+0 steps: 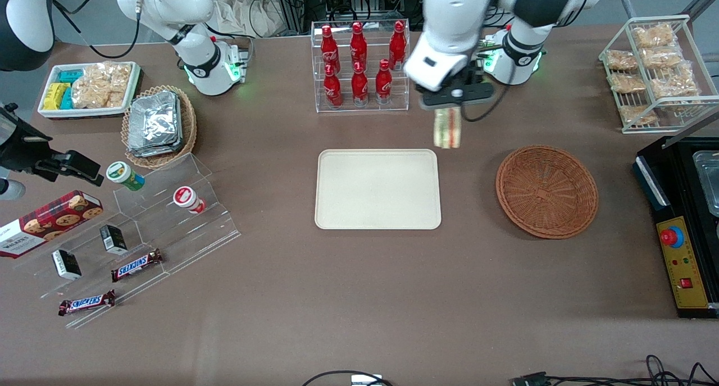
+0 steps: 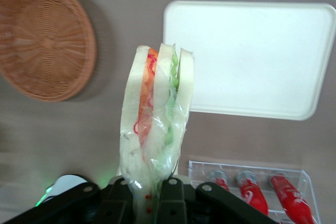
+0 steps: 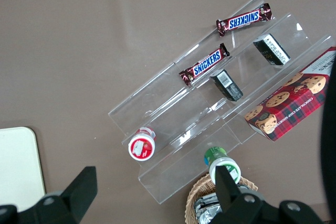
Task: Place sandwich from basket to tray
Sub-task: 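Lift the sandwich out of the basket and carry it over the white tray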
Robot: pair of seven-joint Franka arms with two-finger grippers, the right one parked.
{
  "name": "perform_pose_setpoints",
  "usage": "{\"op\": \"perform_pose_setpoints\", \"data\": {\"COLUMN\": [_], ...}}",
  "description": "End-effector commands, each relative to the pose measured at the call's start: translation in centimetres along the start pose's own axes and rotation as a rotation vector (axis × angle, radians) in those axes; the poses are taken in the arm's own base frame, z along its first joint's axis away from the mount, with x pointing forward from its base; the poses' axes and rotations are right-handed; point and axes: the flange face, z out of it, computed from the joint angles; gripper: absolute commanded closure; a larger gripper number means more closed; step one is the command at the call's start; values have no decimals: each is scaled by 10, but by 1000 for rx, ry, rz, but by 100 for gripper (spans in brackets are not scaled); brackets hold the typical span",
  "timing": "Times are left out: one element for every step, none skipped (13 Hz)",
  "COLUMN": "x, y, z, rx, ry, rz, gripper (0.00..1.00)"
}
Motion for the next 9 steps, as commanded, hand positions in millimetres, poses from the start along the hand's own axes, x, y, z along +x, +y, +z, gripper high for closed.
{"op": "perform_pose_setpoints", "data": {"x": [19,19,21,24,28,31,39,52,66], "y": [8,10,13,15,17,17,17,16,12], "z": [30,52,77,98,124,142,162,180,201], "rx": [-27,-21,-21,-31,-42,-56,-74,-73,-54], "ry": [-16,-10,-8,-1,5,15,8,4,12], "rz": [3,5,-1,-5,-5,-9,-15,-16,-11], "gripper": [100,99,99,99,99,99,99,98,98]}}
